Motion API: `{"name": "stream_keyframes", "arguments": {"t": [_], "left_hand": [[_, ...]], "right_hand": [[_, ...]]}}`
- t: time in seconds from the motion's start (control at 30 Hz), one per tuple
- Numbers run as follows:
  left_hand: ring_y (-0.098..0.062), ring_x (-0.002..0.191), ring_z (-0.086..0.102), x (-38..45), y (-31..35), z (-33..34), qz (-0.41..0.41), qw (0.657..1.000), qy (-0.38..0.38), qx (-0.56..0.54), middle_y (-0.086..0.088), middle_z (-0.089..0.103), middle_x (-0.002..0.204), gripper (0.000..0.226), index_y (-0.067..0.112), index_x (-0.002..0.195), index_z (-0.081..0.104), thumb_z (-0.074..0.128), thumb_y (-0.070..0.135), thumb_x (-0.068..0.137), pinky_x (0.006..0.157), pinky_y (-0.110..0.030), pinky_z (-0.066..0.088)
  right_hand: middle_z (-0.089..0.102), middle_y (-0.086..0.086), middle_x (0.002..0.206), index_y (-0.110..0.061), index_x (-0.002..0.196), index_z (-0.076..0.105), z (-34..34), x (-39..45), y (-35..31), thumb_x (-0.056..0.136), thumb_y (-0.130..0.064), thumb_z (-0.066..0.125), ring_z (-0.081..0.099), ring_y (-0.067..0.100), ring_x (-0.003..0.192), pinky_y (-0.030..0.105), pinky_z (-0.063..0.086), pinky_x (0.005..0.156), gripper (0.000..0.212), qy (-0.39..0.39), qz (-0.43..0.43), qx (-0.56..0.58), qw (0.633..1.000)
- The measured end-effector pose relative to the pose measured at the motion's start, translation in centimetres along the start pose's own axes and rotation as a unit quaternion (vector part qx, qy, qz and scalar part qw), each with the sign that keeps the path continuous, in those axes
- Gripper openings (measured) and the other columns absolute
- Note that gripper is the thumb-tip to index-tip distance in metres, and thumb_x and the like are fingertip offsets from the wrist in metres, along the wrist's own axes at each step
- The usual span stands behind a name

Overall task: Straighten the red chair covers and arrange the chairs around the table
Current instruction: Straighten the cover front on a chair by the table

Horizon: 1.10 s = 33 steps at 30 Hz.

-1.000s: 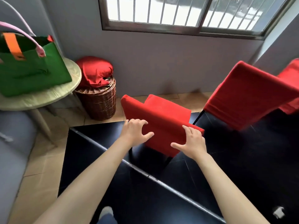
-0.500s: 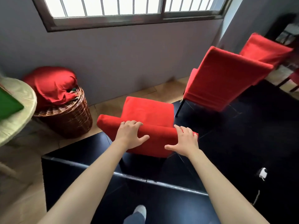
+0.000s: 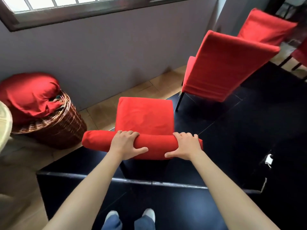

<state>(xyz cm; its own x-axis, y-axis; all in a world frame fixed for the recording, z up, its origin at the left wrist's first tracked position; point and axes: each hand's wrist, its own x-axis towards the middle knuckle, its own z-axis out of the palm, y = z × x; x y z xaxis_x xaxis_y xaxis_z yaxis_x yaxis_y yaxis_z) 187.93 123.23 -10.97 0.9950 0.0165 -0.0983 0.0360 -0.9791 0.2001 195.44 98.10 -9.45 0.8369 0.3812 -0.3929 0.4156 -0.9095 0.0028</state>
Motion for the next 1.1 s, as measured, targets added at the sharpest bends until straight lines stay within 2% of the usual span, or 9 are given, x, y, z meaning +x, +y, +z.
{"name": "stream_keyframes", "arguments": {"t": [0.07,0.3,0.47,0.87,1.1], "left_hand": [[-0.016,0.109,0.059,0.2,-0.2,0.1,-0.003,1.0,0.0,0.012,0.008,0.064,0.12,0.097,0.029,0.124,0.058,0.027,0.092,0.058,0.103,-0.033,0.032],[-0.015,0.099,0.062,0.1,-0.7,0.4,-0.003,1.0,0.024,-0.001,0.01,0.068,0.108,0.091,0.03,0.116,0.063,0.032,0.092,0.057,0.09,-0.032,0.041],[-0.014,0.098,0.061,-0.3,-1.5,0.5,0.02,1.0,0.02,0.004,0.011,0.068,0.108,0.092,0.031,0.116,0.063,0.031,0.093,0.057,0.09,-0.031,0.04],[-0.016,0.096,0.063,-2.0,-3.9,0.2,0.108,0.994,0.009,0.014,0.01,0.069,0.105,0.091,0.03,0.113,0.063,0.03,0.093,0.057,0.088,-0.032,0.038],[-0.017,0.096,0.063,-2.8,-4.9,0.0,0.143,0.989,0.009,0.018,0.008,0.07,0.103,0.091,0.03,0.113,0.064,0.03,0.092,0.055,0.087,-0.033,0.039]], "right_hand": [[0.057,0.001,0.121,-0.027,0.129,0.045,0.2,0.1,0.1,0.051,-0.096,0.042,0.05,0.025,0.111,0.044,0.036,0.096,0.104,0.011,-0.003,-0.019,1.0],[0.06,-0.001,0.107,-0.026,0.116,0.051,1.0,-0.1,-0.6,0.047,-0.098,0.035,0.053,0.023,0.099,0.041,0.036,0.088,0.101,0.051,0.011,-0.023,0.998],[0.061,-0.002,0.101,-0.026,0.113,0.052,1.8,-1.5,-1.7,0.042,-0.099,0.024,0.054,0.022,0.094,0.04,0.037,0.085,0.106,0.067,0.034,-0.018,0.997],[0.062,-0.001,0.097,-0.023,0.11,0.054,4.1,-5.9,-6.0,0.04,-0.101,0.017,0.056,0.022,0.091,0.039,0.038,0.082,0.111,0.091,0.115,-0.01,0.989],[0.062,-0.002,0.089,-0.022,0.098,0.053,5.0,-7.8,-8.0,0.042,-0.1,0.018,0.055,0.021,0.082,0.036,0.035,0.073,0.103,0.097,0.141,-0.012,0.985]]}}
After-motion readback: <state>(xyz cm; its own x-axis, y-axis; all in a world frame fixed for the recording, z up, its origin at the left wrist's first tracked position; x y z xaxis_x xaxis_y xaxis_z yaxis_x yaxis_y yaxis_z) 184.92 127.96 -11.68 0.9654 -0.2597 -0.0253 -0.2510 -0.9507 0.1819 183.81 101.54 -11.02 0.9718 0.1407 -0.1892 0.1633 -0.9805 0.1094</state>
